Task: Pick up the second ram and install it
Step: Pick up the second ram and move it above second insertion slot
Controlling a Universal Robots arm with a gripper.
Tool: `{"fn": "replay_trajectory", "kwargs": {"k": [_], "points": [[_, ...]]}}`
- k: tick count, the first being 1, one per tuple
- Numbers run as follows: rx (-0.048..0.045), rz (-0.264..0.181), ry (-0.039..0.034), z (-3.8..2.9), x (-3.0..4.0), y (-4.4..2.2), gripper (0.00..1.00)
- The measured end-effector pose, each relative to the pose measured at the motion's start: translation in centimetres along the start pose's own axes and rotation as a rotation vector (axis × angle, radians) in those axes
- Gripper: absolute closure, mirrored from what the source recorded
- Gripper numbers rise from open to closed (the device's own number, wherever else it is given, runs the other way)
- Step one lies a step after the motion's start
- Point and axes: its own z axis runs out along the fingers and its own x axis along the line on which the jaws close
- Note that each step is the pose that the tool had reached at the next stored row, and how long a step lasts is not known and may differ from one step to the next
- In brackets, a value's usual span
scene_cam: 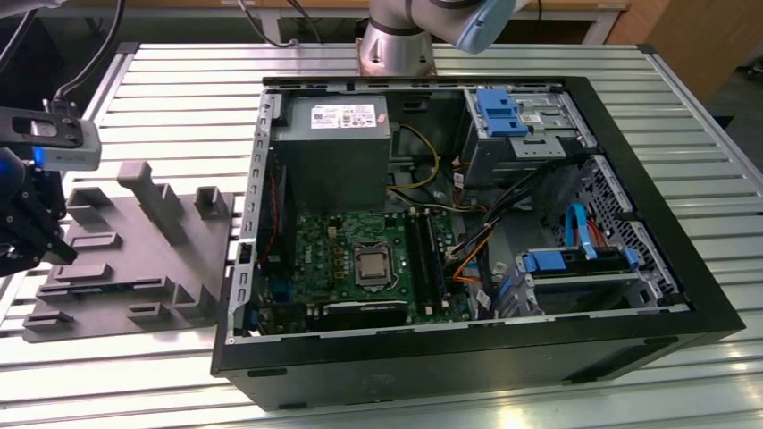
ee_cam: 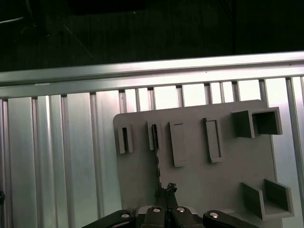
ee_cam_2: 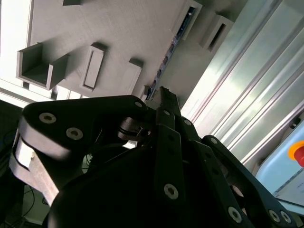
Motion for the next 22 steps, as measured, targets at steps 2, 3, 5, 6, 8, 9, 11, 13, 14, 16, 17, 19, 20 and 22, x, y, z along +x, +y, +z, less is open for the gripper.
{"fn": "replay_trajectory", "kwargs": {"k": [2, 3, 5, 6, 8, 9, 11, 13, 14, 16, 17, 19, 20, 22], "points": [[0.0001, 0.0, 0.0, 0.1, 0.02, -0.01, 0.89], [0.0001, 0.0, -0.0001, 0.15, 0.03, -0.01, 0.89], [0.0, 0.0, 0.0, 0.24, 0.04, -0.01, 0.89], [0.0, 0.0, 0.0, 0.28, 0.05, -0.02, 0.89], [0.0001, 0.0, -0.0001, 0.36, 0.07, -0.02, 0.89], [0.0, 0.0, 0.0, 0.4, 0.08, -0.03, 0.89], [0.0, 0.0, 0.0, 0.47, 0.08, -0.03, 0.89], [0.0001, 0.0, 0.0, 0.55, 0.09, -0.03, 0.89], [0.0, 0.0, 0.0, 0.58, 0.1, -0.03, 0.89], [0.0001, 0.0, 0.0, 0.66, 0.1, -0.04, 0.89], [0.0, 0.0, 0.0, 0.69, 0.11, -0.04, 0.89], [0.0, 0.0, 0.0001, 0.73, 0.11, -0.04, 0.89], [0.0, 0.0, 0.0001, 0.76, 0.11, -0.04, 0.89], [0.0001, 0.0, -0.0001, 0.82, 0.11, -0.05, 0.89]]}}
